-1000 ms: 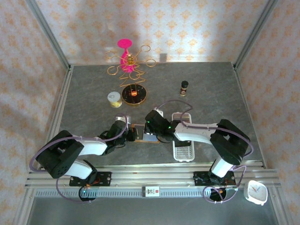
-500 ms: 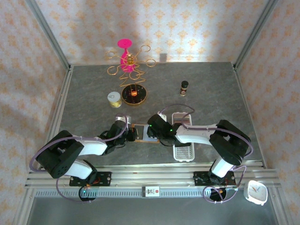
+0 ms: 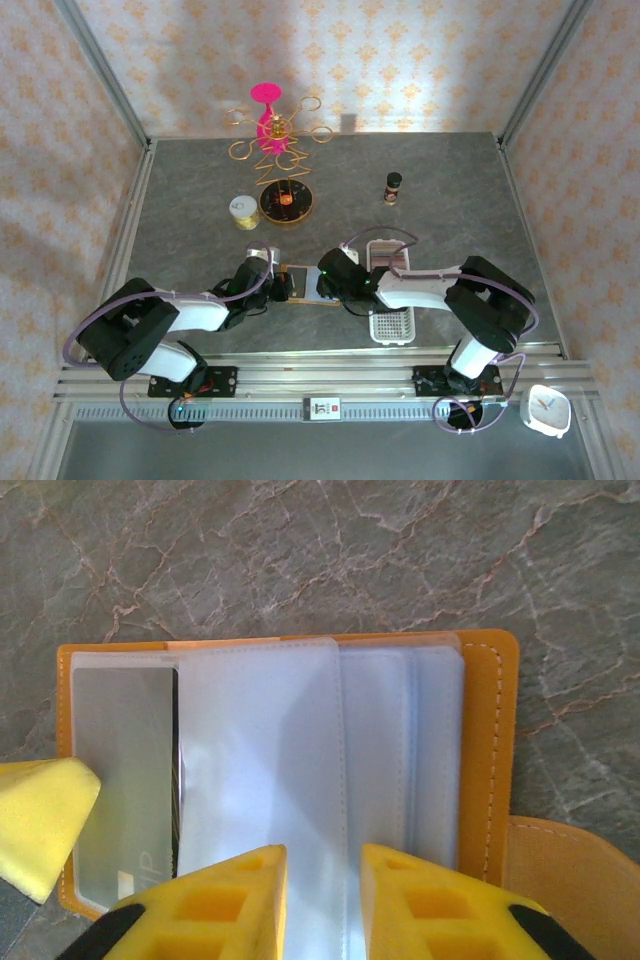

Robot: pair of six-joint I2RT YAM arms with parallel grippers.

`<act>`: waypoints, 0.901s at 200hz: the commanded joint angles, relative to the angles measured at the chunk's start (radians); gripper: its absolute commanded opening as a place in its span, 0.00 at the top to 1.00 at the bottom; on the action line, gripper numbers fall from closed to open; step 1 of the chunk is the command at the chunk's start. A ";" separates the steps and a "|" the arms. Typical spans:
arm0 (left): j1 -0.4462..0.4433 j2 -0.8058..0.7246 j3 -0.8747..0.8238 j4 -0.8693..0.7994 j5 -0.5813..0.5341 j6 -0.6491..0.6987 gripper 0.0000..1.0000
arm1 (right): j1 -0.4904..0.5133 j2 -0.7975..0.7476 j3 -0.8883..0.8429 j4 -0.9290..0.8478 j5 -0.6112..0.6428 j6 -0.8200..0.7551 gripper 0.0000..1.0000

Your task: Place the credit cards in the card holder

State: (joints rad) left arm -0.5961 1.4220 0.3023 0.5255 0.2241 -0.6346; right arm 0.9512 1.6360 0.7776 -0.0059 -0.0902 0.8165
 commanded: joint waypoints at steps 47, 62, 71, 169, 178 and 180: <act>-0.011 0.008 -0.012 -0.028 -0.018 0.014 1.00 | 0.006 0.022 -0.022 0.012 -0.015 0.020 0.70; -0.011 0.009 -0.012 -0.027 -0.019 0.013 1.00 | 0.006 0.018 -0.024 0.016 -0.018 0.022 0.70; -0.011 0.011 -0.012 -0.027 -0.019 0.013 1.00 | 0.006 0.012 -0.024 0.022 -0.020 0.024 0.70; -0.011 0.015 -0.009 -0.029 -0.017 0.012 1.00 | 0.006 -0.050 -0.007 0.054 -0.034 0.026 0.75; -0.011 0.015 -0.011 -0.028 -0.016 0.013 1.00 | 0.007 -0.054 -0.007 0.053 -0.032 0.026 0.76; -0.011 0.016 -0.010 -0.028 -0.017 0.013 1.00 | 0.007 -0.054 -0.008 0.053 -0.032 0.027 0.76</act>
State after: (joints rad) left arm -0.5961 1.4220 0.3023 0.5259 0.2241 -0.6350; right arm 0.9512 1.6157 0.7712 0.0441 -0.1322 0.8349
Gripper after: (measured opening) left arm 0.049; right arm 0.251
